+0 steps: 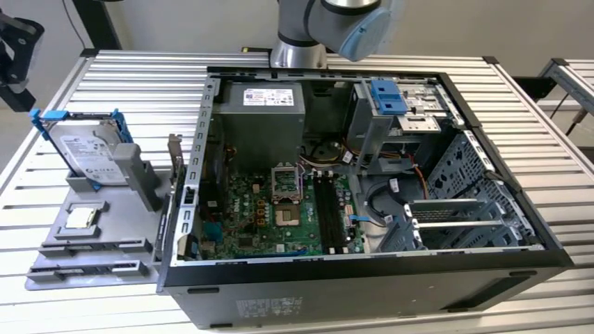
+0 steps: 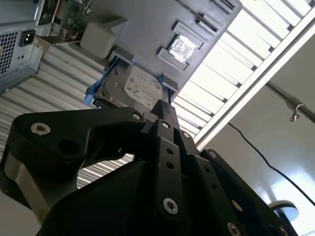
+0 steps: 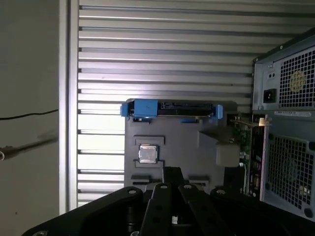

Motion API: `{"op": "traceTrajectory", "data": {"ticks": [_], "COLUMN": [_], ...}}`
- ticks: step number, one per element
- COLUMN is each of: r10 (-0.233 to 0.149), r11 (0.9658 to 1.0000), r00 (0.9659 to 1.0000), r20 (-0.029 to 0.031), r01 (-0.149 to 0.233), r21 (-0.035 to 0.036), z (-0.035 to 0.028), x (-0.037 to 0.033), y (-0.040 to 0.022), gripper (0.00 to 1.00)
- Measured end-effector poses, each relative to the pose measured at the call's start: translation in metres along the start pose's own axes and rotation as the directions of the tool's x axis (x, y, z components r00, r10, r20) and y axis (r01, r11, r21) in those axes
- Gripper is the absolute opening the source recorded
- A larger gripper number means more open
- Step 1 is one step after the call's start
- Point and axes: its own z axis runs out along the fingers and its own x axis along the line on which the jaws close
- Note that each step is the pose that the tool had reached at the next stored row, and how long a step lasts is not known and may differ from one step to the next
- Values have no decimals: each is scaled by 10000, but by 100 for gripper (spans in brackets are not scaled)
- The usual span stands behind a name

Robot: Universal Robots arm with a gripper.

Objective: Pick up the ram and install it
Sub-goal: 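Reach for the ram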

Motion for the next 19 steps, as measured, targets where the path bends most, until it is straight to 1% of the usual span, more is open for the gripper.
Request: {"op": "traceTrajectory", "data": {"ticks": [3, 5, 11, 19], "r10": [-101, -120, -118, -119], "r11": [9999, 9999, 9999, 9999], "r00": [9999, 9999, 9999, 9999], "r20": [-6, -8, -19, -26], "r01": [101, 120, 118, 119], "r21": [-3, -4, -4, -4], "z": [-2, -4, -10, -20], "x": [0, 1, 4, 8], "y": [-30, -70, -226, -450], "gripper": [0, 0, 0, 0]}}
